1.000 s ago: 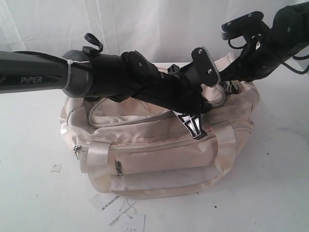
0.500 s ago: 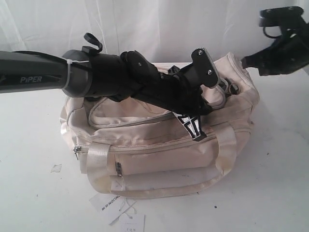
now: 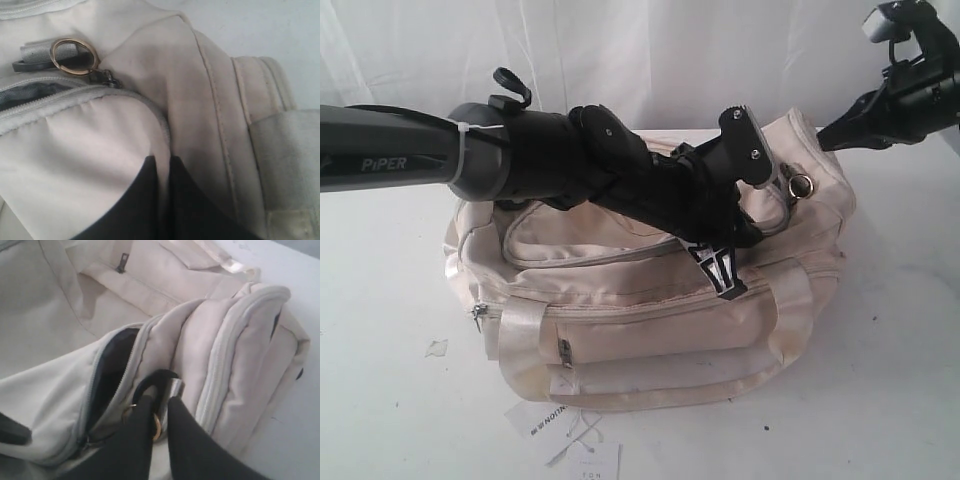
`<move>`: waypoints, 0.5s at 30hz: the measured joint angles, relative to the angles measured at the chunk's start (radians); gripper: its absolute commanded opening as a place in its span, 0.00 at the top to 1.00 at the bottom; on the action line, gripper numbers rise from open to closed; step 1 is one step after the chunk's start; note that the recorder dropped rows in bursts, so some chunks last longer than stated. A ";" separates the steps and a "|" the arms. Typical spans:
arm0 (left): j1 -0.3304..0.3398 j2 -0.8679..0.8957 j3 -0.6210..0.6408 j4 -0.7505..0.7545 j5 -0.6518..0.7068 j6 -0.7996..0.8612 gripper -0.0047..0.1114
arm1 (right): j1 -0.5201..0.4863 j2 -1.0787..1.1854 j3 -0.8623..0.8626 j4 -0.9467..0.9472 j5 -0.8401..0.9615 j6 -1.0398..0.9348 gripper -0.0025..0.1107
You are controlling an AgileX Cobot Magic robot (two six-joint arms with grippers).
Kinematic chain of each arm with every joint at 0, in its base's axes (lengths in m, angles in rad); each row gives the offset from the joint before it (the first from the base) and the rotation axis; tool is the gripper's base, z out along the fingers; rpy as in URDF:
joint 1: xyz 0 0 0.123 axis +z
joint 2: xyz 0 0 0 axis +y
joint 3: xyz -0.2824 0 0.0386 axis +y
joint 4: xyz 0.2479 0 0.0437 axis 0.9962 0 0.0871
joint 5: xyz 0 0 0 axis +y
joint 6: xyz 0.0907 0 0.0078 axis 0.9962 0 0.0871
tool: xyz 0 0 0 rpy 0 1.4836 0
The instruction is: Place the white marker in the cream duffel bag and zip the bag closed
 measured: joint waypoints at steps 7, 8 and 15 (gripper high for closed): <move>0.000 0.000 0.000 0.000 0.000 0.000 0.96 | 0.029 0.002 0.000 -0.007 0.026 -0.174 0.52; 0.000 0.000 0.000 0.000 0.000 0.000 0.96 | 0.037 0.004 0.000 -0.007 0.021 -0.220 0.52; 0.000 0.000 0.000 0.000 0.000 0.000 0.96 | 0.066 0.063 0.000 -0.005 -0.063 -0.304 0.52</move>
